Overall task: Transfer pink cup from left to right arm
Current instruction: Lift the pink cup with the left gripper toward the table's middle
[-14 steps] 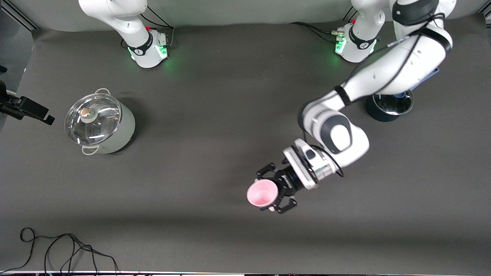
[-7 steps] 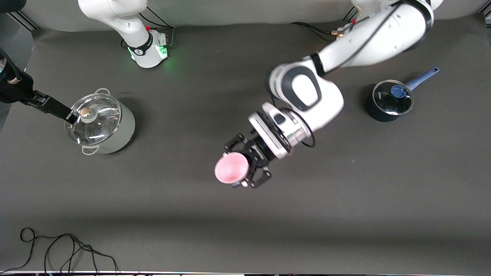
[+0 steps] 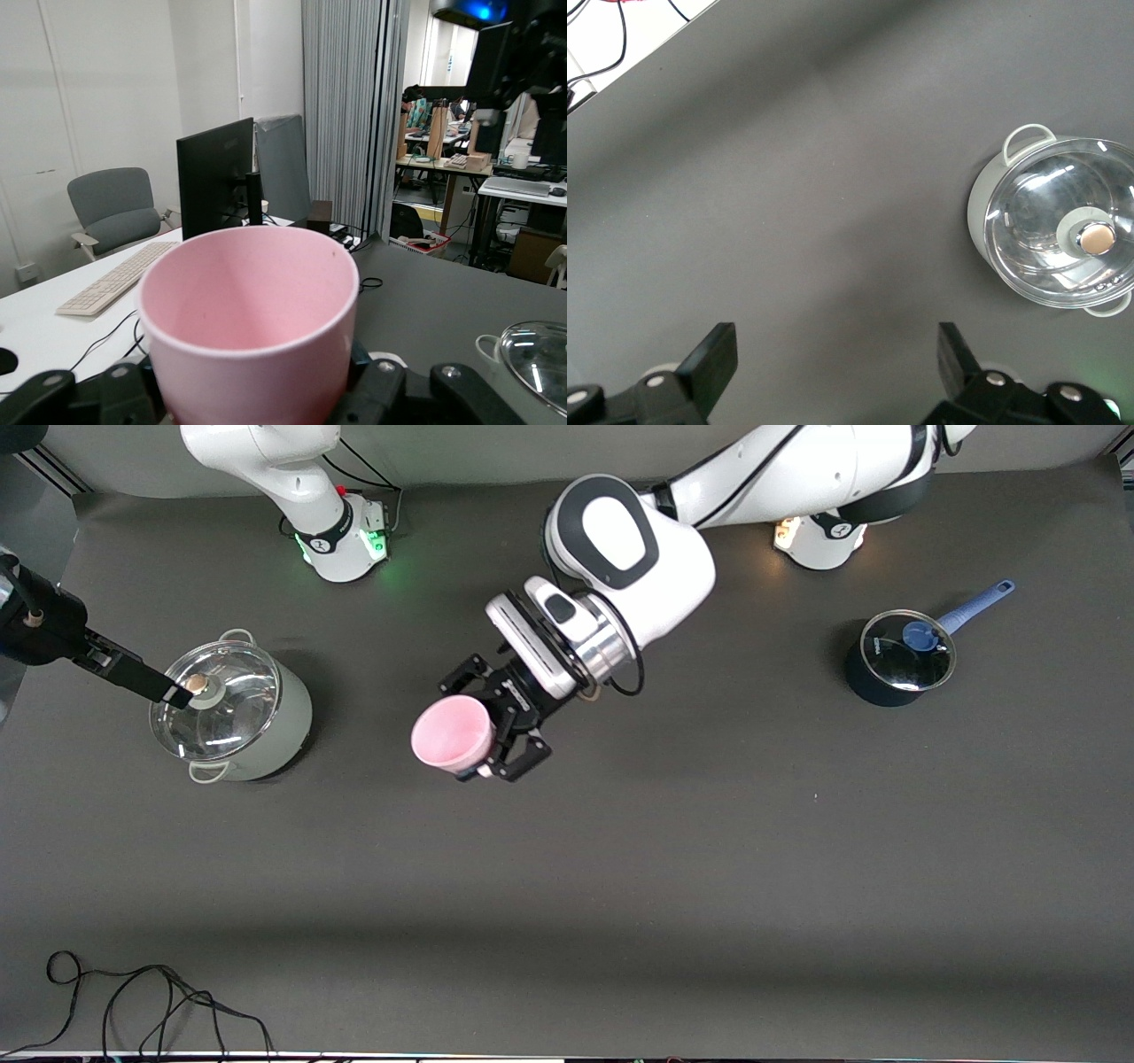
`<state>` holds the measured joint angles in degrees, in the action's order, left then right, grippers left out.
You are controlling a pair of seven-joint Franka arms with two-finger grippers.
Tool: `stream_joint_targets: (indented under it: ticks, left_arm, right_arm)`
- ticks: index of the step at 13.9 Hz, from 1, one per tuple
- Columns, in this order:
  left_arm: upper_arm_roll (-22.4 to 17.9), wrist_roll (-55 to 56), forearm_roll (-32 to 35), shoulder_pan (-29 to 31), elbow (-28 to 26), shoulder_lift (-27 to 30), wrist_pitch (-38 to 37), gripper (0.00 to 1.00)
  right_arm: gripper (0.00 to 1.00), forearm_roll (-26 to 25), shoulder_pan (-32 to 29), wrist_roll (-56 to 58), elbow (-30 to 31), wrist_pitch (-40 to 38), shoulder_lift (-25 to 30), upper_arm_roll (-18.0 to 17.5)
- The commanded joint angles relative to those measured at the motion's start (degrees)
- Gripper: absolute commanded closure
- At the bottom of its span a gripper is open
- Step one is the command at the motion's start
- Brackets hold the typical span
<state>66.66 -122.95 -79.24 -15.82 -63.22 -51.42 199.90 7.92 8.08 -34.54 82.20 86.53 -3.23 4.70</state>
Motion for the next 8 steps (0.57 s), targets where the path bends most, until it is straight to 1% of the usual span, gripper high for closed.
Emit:
stream_joint_targets:
  ticks: [1, 4, 6, 8]
  left_arm:
    - [-1.4, 0.4, -0.7, -3.0, 2.8, 0.3, 0.9, 1.0]
    - [-1.4, 0.4, -0.7, -3.0, 2.8, 0.3, 1.0, 1.0]
    - [-1.4, 0.4, -0.7, -3.0, 2.8, 0.3, 1.0, 1.0]
    - [-1.4, 0.4, -0.7, -3.0, 2.8, 0.4, 1.0, 1.0]
  right_arm:
    - [0.0, 1.0, -0.1, -1.5, -2.3, -1.5, -1.2, 0.1]
    - [0.0, 1.0, 0.0, -1.6, -3.0, -1.5, -1.4, 0.0]
    - [0.0, 1.4, 0.2, -5.3, -6.9, -2.8, -3.3, -0.5]
    - [0.0, 0.9, 0.7, -11.7, -13.1, -5.8, -6.7, -3.8]
